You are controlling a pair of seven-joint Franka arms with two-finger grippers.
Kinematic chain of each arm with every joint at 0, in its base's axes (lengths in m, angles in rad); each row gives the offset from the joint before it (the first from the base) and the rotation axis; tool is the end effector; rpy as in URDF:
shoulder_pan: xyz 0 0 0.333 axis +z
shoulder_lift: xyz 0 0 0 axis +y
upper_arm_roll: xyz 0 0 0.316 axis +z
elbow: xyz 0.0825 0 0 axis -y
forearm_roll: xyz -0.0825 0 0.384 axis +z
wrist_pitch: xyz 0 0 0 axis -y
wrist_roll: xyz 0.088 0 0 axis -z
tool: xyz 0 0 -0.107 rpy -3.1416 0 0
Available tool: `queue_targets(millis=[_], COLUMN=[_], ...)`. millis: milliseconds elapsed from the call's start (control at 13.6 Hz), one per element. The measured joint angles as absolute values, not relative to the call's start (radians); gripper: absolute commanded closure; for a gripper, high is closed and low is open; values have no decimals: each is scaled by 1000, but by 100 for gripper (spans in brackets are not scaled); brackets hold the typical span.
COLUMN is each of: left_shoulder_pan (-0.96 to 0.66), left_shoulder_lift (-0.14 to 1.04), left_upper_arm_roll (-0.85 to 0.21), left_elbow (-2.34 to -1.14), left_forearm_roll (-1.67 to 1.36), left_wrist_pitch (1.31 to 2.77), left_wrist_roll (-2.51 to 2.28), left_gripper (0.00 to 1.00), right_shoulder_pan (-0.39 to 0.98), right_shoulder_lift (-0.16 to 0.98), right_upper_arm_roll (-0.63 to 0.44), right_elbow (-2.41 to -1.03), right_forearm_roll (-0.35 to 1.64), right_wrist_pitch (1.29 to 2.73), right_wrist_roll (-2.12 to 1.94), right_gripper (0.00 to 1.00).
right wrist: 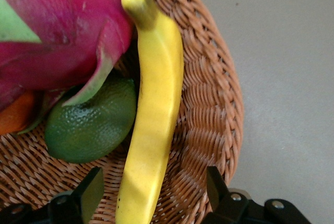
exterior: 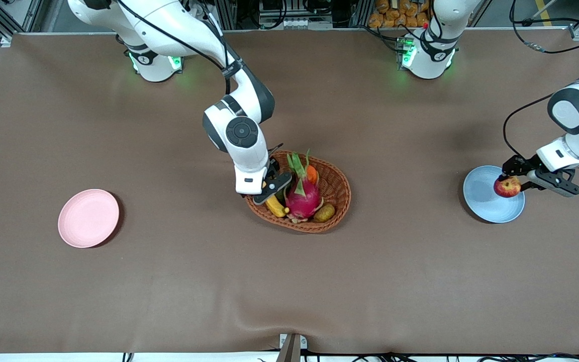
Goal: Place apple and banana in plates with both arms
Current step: 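Carry the apple to the blue plate while the right gripper reaches the banana, then release the apple on the blue plate while the right gripper grasps the banana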
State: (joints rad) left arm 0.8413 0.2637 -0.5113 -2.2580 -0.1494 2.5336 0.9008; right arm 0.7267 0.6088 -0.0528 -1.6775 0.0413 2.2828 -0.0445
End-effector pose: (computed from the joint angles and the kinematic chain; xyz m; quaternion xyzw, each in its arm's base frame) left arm 0.5144 0.1771 0.2639 0.9709 -0.2130 0.0776 0.0768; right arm 0.5283 0.4282 0.2486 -0.9392 -0.3433 0.0013 0.0001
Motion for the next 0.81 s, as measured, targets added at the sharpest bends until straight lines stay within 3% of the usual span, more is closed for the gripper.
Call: queue_targets(millis=[735, 809], left_shoulder_pan=[865, 870], left_shoulder_lift=[346, 368], left_upper_arm_roll=[-513, -513], left_elbow=[-2251, -2243], left_forearm_roll=[-337, -341], left_wrist_pitch=[2559, 2563], left_wrist_roll=[1117, 1137], left_gripper=[84, 78], right_shoulder_pan=[765, 765], right_shoulder_lift=[629, 632], right_upper_arm_roll=[-53, -54], right_elbow=[-1697, -1697], right_forearm_roll=[20, 16], right_wrist_pitch=[2283, 2283], right_wrist_roll=[11, 13], right_gripper=[23, 24])
